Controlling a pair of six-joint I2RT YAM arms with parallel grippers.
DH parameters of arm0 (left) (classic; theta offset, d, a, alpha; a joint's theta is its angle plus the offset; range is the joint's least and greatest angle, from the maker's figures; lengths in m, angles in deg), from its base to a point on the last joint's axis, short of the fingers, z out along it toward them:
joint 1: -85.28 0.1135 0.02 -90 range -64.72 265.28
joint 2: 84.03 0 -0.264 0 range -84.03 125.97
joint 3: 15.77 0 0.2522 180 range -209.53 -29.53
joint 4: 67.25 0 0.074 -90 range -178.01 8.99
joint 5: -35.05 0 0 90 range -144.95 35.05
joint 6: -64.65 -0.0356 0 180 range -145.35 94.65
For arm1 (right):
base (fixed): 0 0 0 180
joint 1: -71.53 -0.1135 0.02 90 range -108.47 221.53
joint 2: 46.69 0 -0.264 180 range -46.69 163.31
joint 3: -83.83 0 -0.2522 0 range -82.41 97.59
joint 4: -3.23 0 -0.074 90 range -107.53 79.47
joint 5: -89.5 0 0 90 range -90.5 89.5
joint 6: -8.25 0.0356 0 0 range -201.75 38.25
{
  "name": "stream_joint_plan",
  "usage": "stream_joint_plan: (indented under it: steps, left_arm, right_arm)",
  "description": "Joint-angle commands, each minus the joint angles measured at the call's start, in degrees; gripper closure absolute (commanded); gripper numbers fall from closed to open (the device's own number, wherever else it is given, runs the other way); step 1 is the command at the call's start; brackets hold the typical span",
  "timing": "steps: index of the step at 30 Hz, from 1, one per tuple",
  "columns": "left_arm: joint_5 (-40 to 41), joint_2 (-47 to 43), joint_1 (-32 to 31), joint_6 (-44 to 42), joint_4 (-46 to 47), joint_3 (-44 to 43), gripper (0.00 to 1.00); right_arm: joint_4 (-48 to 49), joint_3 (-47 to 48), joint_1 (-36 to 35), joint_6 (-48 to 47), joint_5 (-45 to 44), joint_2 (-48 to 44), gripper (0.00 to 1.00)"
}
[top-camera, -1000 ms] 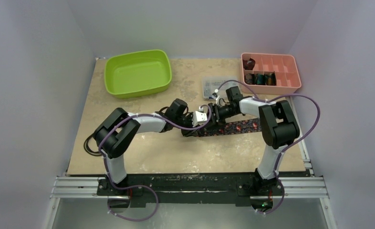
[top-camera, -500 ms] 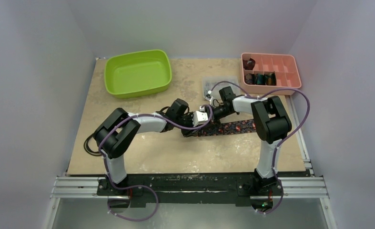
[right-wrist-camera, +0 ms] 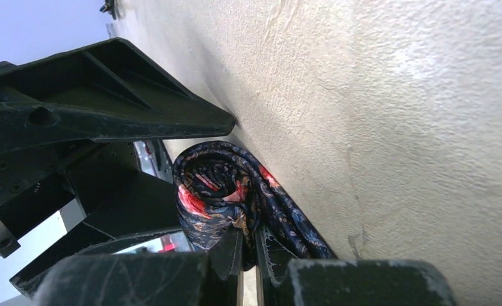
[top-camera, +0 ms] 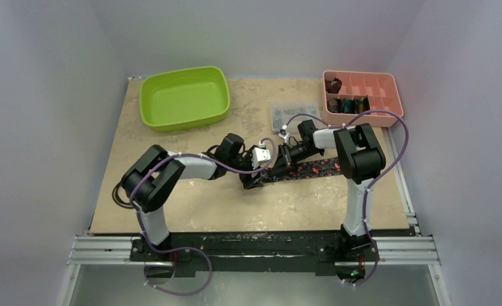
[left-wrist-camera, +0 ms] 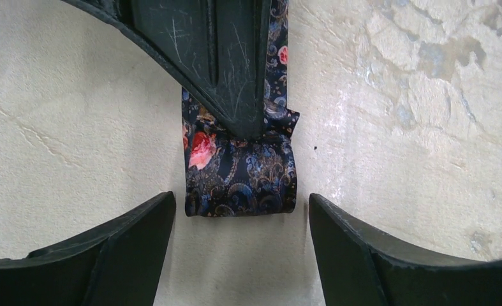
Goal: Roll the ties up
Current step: Roll the tie at the center of the board.
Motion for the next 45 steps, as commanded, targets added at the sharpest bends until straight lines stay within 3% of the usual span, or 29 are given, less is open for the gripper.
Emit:
stream_joint_plan:
  steps: [1, 7, 13, 17, 21, 25, 31, 40, 45]
  left_arm:
    - [-2.5, 0.9, 0.1, 2.6, 9.0, 0.8, 0.24]
    - [-1.1, 4.2, -1.4, 5.1, 12.4, -2.2, 0.29]
    - [-0.4, 5.1, -2.7, 3.7, 10.3, -2.6, 0.61]
    - [2.4, 3.5, -2.7, 3.5, 5.2, -2.3, 0.84]
    - [2.8, 1.1, -2.4, 1.0, 1.7, 0.2, 0.92]
    - [2.4, 0.7, -2.3, -0.7, 0.4, 1.1, 0.95]
    - [3.5, 0.8, -2.1, 0.5, -0.5, -0.5, 0.95]
    - [7.7, -2.5, -2.0, 5.8, 1.3, -2.3, 0.89]
    - [9.3, -3.8, -2.1, 3.5, -0.5, -1.9, 0.87]
  right_arm:
    - [-0.9, -0.9, 0.7, -5.4, -12.4, 3.6, 1.00]
    - [-0.9, -0.9, 0.8, -4.9, -12.2, 4.2, 1.00]
    - [-0.9, -0.5, 0.6, -5.2, -11.9, 2.8, 1.00]
    - [-2.2, 0.0, 0.5, -4.0, -8.2, -1.9, 0.80]
    - [-7.0, 2.3, 0.9, -5.4, -4.4, -6.5, 0.72]
    - [-9.5, 4.6, 1.3, -7.1, -4.1, -8.0, 0.72]
    - [-8.4, 2.3, 1.3, -8.0, -13.6, -6.4, 0.78]
    - [-5.4, 1.0, 1.3, -9.1, -22.1, -1.2, 0.82]
    - [-4.9, 1.1, 1.3, -10.0, -24.5, -0.4, 0.82]
